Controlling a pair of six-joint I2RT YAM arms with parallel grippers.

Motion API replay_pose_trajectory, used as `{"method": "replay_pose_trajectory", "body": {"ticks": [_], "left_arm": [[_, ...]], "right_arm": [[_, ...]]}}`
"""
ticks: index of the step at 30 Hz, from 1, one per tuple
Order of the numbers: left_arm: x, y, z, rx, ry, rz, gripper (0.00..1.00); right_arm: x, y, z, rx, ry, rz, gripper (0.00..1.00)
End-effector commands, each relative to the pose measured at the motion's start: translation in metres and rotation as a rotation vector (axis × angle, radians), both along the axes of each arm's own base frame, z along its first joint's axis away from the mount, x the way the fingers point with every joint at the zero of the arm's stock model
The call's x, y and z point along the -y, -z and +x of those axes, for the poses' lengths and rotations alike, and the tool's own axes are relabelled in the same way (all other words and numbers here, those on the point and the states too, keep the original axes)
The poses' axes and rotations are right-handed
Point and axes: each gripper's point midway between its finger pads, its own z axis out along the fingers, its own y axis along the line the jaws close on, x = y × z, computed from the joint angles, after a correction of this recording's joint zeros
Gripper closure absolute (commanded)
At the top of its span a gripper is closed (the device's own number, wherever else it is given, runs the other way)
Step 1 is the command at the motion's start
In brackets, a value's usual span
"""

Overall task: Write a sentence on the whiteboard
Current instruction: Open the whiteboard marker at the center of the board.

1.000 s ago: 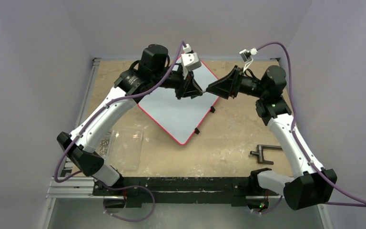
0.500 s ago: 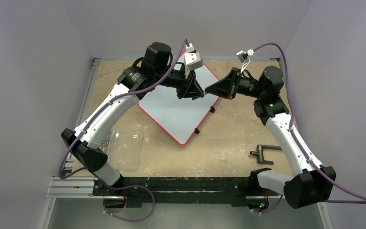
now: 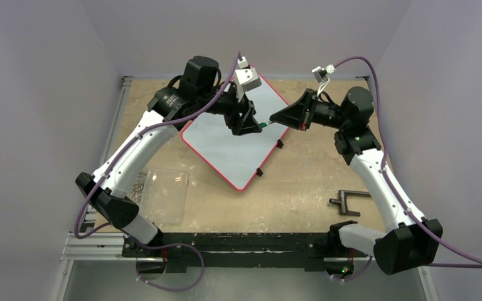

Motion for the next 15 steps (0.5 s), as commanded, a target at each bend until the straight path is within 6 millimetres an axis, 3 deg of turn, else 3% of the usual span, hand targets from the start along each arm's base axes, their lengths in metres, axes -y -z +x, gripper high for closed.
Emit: {"method": "replay_pose_trajectory", "body": {"ticks": [1,9,12,15], "left_arm": [[-0.010,-0.009,-0.014,0.014,0.045,-0.016,0.40],[0.002,-0.005,-0.021,-0.062,0.132,-0.035,0.51],[0.007,-0.004,-0.023,-0.085,0.161,-0.047,0.63],[0.010,-0.003,-0.024,-0.106,0.180,-0.052,0.82]], "right_arm": [[-0.001,-0.021,-0.015,0.082,-0.036,0.022,1.00],[0.000,-0.026,-0.019,0.097,-0.050,0.032,1.00],[0.000,-0.026,-0.021,0.096,-0.053,0.036,1.00],[0.000,-0.026,-0.022,0.093,-0.060,0.045,1.00]]}}
